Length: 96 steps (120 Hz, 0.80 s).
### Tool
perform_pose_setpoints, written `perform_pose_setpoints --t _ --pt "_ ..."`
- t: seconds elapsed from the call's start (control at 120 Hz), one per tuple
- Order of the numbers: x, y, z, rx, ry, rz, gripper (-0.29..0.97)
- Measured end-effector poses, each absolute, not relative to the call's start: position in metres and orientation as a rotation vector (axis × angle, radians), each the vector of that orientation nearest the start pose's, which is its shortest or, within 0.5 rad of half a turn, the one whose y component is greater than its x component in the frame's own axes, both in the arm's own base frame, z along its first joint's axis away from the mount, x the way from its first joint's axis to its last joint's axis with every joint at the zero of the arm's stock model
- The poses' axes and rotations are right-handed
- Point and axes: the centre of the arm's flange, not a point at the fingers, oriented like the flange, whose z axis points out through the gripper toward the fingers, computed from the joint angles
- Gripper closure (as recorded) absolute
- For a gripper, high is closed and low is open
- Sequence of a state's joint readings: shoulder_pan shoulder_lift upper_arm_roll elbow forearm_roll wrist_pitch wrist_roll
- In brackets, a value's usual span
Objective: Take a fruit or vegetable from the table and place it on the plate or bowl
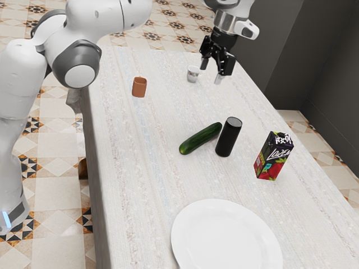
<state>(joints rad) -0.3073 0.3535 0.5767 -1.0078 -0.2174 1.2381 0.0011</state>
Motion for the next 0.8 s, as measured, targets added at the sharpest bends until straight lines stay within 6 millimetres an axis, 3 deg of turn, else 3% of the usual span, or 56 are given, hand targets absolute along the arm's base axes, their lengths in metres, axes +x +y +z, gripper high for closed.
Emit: perform_pose_setpoints --t 0.133,0.625,0.683,0.8 --pt "0.605 0.061 0.668 -3.167 -0.309 0.116 0.00" --pt "0.606 0.061 0.667 -3.180 -0.310 0.119 0.00" --pt "0.605 0.054 0.671 -3.186 -0.287 0.111 0.00" --pt "0.589 -0.002 0.702 -3.207 -0.134 0.073 0.00"
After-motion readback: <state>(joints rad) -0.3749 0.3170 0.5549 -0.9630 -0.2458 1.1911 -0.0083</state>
